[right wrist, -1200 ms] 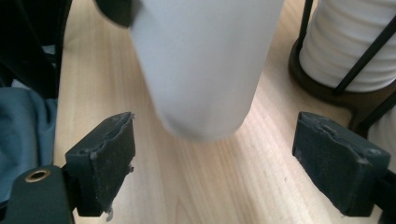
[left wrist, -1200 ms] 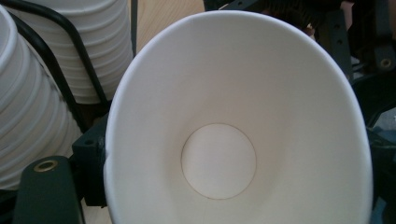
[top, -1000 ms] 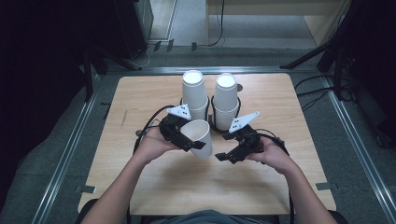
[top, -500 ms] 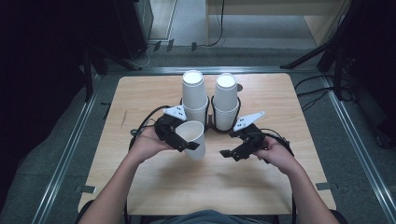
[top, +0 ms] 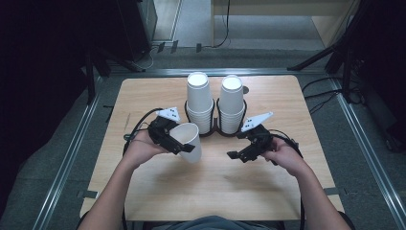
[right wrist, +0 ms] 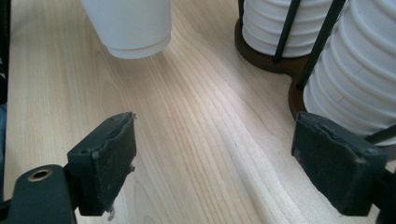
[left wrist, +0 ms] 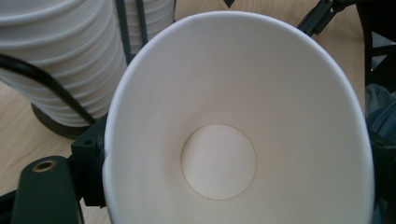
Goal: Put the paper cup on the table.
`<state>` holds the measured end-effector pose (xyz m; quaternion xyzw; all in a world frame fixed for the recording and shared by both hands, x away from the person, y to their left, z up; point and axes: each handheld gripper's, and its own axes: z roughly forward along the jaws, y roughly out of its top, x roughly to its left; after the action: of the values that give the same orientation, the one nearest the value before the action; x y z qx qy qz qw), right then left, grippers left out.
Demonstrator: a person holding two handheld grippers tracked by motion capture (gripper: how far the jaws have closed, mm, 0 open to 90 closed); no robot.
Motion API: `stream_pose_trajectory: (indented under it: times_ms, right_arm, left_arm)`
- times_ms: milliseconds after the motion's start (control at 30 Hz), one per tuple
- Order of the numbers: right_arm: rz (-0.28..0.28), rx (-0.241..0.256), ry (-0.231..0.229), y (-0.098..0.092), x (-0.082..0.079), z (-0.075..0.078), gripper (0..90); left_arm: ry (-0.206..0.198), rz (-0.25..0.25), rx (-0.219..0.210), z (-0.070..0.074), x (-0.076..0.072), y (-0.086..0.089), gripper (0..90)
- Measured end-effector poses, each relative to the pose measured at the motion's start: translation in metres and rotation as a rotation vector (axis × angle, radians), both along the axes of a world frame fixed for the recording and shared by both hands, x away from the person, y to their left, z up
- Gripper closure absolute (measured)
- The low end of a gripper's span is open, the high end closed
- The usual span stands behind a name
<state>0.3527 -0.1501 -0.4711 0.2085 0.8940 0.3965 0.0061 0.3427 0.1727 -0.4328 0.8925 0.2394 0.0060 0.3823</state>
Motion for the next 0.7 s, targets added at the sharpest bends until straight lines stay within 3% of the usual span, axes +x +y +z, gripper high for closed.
stream_pose_trajectory:
  times_ms: [333,700]
  right_arm:
    - [-0.002,0.004,0.001,0.0,0.007,0.001,14.4]
    - [0.003,0.011,0.01,0.001,0.013,0.0,14.4]
  left_arm:
    - [0.011,0.05,-0.006,-0.001,-0.002,0.02,13.3]
    - [0.02,0.142,-0.013,-0.003,0.005,0.045,12.9]
